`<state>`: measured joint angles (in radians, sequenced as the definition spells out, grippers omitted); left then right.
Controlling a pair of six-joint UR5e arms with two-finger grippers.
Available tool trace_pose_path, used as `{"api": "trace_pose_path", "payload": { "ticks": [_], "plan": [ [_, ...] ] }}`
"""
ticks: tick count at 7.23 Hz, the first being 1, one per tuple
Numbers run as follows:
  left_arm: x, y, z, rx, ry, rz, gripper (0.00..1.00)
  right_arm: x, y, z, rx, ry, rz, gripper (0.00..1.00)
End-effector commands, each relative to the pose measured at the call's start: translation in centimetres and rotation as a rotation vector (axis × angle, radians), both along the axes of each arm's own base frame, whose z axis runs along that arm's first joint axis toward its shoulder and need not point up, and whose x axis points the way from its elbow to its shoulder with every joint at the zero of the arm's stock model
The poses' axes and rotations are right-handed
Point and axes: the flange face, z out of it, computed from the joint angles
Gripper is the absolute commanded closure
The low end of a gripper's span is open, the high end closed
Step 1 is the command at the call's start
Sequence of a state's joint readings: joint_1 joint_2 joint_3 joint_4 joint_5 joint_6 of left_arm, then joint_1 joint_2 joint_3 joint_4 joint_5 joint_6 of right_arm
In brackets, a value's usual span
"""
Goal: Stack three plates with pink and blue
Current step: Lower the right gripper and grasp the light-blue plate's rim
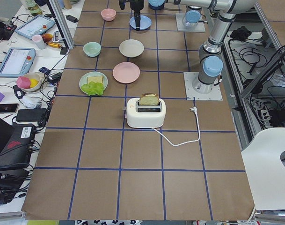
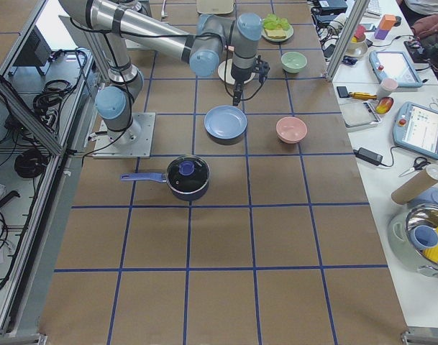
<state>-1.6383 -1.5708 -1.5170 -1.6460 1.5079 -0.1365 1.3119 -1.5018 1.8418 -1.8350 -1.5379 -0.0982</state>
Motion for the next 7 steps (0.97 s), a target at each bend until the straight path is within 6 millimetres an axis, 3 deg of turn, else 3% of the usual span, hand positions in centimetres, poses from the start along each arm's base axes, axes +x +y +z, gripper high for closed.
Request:
{"api": "trace_pose_path", "payload": {
  "ticks": [1,3,5,6,7],
  "plan": [
    [0.0,0.0,0.0,0.000,0.000,0.000,0.00,-1.7,1.8,-8.3,0.016,-0.020,-0.017,0.13],
    [0.0,0.1,0.1,-0.001,0.000,0.000,0.00,-5.5,2.6,-11.5,-0.023,-0.038,-0.028,0.12],
    [0.0,0.1,0.1,-0.001,0.000,0.000,0.00,-6.3,3.6,-14.0,0.008,-0.106,-0.006,0.20],
    [0.0,0.1,0.1,-0.001,0.000,0.000,0.00,-6.4,3.9,-14.3,0.010,-0.110,-0.001,0.34],
    [0.0,0.1,0.1,-0.001,0.000,0.000,0.00,-6.8,4.0,-14.4,0.007,-0.114,0.030,0.56]
  ]
}}
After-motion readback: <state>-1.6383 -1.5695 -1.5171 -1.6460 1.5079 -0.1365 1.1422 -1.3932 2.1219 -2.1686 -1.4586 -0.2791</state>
